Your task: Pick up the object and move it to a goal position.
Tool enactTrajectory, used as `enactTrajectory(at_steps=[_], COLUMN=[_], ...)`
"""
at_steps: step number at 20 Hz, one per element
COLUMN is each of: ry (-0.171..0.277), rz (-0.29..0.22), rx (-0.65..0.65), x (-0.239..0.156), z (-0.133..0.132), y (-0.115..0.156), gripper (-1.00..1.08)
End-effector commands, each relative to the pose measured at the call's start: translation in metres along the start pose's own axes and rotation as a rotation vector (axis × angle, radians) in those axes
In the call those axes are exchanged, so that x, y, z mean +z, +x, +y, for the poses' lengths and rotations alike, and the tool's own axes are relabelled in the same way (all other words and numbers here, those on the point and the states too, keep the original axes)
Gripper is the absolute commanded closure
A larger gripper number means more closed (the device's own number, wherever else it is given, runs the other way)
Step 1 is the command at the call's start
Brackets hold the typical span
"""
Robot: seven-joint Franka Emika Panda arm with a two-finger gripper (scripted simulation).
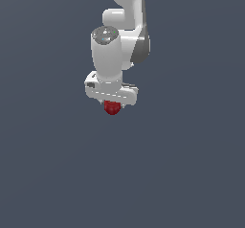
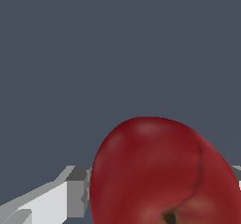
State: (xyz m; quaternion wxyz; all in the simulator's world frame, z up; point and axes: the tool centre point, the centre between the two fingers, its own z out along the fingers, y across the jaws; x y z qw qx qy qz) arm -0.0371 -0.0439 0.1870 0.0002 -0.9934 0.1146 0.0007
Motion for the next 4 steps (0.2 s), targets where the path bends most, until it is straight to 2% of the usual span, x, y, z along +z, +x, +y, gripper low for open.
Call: enactTrajectory(at_steps=[1, 4], ry=[0.0, 0.0], rz=[0.001, 0.001], rx=[-0.001, -0.001], x=[-0.0022, -0.0001], z=[0.0001, -0.0006], y=[0.0011, 0.0013], gripper=[1.08, 1.08])
